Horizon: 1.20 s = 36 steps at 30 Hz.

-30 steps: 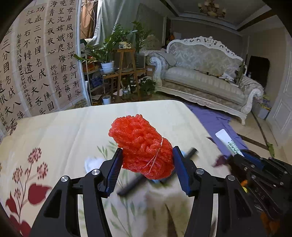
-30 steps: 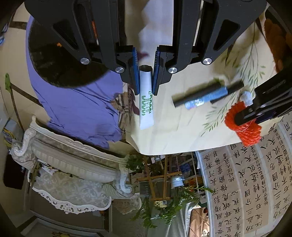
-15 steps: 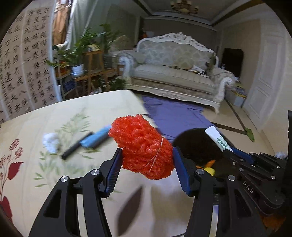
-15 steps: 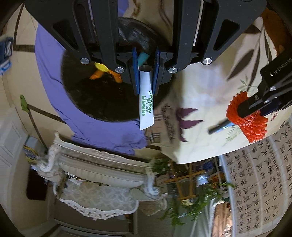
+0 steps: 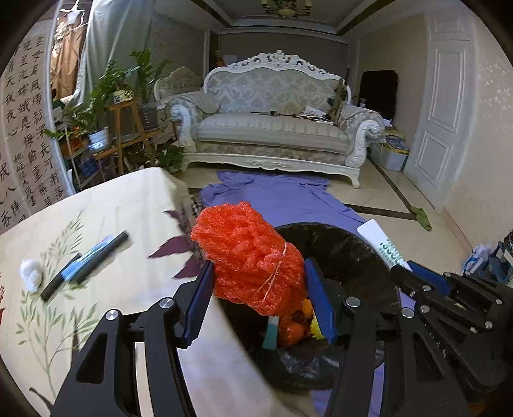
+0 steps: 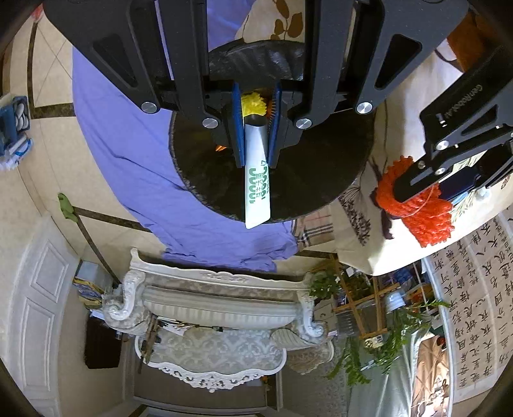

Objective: Collect trash
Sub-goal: 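Carry the red net bag and white tube over the bin and release them, then move both open tools back toward the black markers and white cotton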

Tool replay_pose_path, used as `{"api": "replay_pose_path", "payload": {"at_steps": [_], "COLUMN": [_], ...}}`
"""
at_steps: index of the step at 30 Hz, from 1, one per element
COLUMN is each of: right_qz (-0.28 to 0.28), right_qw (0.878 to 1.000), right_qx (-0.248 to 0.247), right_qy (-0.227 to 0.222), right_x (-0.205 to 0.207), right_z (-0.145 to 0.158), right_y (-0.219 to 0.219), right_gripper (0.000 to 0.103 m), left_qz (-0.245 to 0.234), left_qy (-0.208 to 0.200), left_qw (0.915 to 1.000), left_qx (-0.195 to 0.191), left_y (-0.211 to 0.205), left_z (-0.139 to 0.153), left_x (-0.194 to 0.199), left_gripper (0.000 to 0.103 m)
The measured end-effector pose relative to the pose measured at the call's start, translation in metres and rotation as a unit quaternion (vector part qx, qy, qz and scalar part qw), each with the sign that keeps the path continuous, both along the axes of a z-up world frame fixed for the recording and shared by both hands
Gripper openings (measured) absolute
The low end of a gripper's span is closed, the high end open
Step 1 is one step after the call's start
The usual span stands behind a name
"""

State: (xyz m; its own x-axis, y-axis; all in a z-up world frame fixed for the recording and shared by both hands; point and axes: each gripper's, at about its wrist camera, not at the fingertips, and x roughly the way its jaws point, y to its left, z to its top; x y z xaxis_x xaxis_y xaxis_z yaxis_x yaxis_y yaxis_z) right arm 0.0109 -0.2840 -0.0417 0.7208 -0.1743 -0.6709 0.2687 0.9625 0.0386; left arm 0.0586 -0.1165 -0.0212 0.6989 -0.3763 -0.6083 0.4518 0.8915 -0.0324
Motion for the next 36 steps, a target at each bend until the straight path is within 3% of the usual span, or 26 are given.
{"api": "replay_pose_path", "payload": {"at_steps": [4, 9, 10, 12, 19, 24, 29, 36], "right_qz": [-0.006, -0.006, -0.009, -0.019, -0.031, -0.001, 0.05, 0.133], "right_qw": [1.0, 1.0, 1.0, 1.0, 0.999, 1.0, 0.998, 0.99], "right_qx": [0.004, 0.011, 0.011, 0.011, 0.021, 0.026, 0.029, 0.038], "right_qy": [0.003, 0.016, 0.017, 0.015, 0.013, -0.002, -0.011, -0.003], "right_x": [0.008, 0.017, 0.017, 0.017, 0.011, 0.013, 0.024, 0.057], "right_z": [-0.007, -0.022, -0.024, -0.026, -0.021, -0.005, 0.008, 0.014], "right_y": [-0.009, -0.016, -0.016, -0.018, -0.017, 0.006, 0.045, 0.115], "right_gripper": [0.014, 0.017, 0.02, 0.043, 0.046, 0.047, 0.047, 0.047], "left_qz": [-0.008, -0.005, -0.002, 0.004, 0.025, 0.047, 0.103, 0.197], "left_qy": [-0.009, 0.01, 0.013, 0.017, 0.007, -0.004, -0.001, 0.004], "left_qw": [0.9998, 0.9995, 0.9994, 0.9993, 0.9988, 0.9983, 0.9941, 0.9791], "left_qx": [0.016, 0.031, 0.033, 0.034, 0.042, 0.035, 0.034, 0.049], "left_y": [-0.017, -0.024, -0.024, -0.022, -0.01, 0.021, 0.075, 0.162], "left_z": [-0.007, -0.016, -0.016, -0.017, -0.013, -0.002, 0.004, 0.004], "left_x": [0.007, 0.014, 0.015, 0.016, 0.011, 0.001, 0.001, 0.01], "left_gripper": [0.062, 0.075, 0.077, 0.079, 0.081, 0.081, 0.081, 0.081]}}
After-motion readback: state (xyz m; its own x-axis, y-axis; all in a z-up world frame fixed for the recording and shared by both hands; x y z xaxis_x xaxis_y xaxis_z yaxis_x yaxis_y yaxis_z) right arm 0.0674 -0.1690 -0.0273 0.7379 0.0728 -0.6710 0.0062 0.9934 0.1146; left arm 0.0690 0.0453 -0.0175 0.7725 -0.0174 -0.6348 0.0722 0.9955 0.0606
